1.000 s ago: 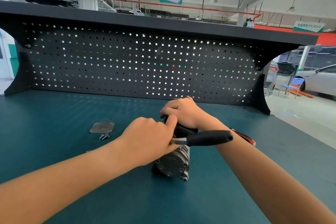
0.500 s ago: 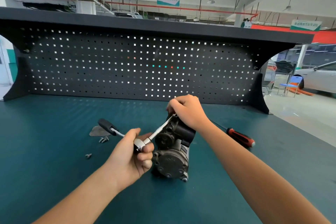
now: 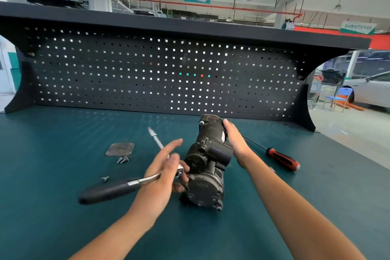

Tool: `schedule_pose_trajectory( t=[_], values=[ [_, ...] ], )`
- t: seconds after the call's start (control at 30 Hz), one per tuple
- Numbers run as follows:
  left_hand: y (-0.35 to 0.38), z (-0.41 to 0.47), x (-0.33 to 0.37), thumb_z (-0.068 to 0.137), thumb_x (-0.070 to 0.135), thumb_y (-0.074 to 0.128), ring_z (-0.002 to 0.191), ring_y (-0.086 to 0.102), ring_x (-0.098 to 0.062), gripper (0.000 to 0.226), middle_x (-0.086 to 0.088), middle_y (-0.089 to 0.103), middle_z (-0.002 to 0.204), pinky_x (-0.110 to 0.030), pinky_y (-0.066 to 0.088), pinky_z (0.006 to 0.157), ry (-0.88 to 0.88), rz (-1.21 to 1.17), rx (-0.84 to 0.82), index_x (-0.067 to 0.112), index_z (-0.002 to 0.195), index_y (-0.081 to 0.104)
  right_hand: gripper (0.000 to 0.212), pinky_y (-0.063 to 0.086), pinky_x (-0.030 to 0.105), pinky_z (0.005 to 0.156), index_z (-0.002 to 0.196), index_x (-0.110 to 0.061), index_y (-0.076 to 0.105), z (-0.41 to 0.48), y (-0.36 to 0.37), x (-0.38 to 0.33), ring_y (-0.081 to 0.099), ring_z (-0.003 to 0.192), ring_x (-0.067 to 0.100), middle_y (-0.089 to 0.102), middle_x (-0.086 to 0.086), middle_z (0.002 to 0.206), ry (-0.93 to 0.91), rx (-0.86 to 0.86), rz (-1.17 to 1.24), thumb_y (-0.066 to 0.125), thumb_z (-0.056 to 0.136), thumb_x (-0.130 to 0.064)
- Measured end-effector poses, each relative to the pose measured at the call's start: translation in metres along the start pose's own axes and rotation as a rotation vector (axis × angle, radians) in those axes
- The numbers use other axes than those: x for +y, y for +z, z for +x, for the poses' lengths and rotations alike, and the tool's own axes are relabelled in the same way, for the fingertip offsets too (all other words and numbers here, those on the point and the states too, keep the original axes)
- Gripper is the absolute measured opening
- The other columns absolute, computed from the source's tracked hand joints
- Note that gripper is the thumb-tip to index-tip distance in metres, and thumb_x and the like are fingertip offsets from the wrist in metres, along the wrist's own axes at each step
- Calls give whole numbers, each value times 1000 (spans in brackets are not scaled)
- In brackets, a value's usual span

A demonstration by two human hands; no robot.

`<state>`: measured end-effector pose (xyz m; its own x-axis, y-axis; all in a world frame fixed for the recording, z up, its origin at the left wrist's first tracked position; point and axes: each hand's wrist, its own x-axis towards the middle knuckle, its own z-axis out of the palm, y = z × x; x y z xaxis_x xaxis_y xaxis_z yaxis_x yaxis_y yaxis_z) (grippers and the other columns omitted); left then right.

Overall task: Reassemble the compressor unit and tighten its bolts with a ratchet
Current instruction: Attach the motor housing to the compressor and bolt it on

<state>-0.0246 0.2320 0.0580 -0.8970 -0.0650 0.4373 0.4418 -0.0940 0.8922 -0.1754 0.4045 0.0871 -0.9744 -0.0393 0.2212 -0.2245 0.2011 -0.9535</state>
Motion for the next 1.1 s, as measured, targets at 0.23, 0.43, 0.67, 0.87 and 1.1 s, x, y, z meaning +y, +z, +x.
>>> schedule_pose_trajectory(
  t=[0.23,0.43,0.67,0.87,1.1],
  values=[
    [-2,9,-16,76,48,64,92,54,4,22,13,62,90,-4,37,75,154,569,29,49,95,53,63,39,44,103,123,-19,55,6,12,-6,58,100,22,62,5,106,132,-124,339,41,85,-68],
    [-14,22,-11,75,37,73,88,55,4,25,16,61,84,-2,36,73,192,577,65,31,98,66,65,40,47,104,94,-28,71,0,13,-6,64,94,23,72,4,91,120,-32,411,24,86,-72],
    [-67,38,-3,80,7,67,70,62,10,25,19,70,72,-5,44,66,-107,215,97,31,84,67,72,10,48,116,148,-31,14,-51,28,-26,11,144,20,4,-3,158,170,109,120,35,88,-64],
    [-97,36,16,85,4,61,47,52,4,19,13,61,51,-7,35,42,-176,307,-6,20,95,67,107,6,50,116,147,-39,-4,-101,31,-31,-7,145,22,-17,6,155,64,-22,-287,63,69,-66],
    [-94,34,22,89,6,56,38,45,2,22,10,52,40,-6,30,36,-139,448,-40,25,100,61,77,10,50,114,139,-40,29,-91,12,-40,23,137,24,22,2,149,12,46,-533,50,73,-73]
  ],
)
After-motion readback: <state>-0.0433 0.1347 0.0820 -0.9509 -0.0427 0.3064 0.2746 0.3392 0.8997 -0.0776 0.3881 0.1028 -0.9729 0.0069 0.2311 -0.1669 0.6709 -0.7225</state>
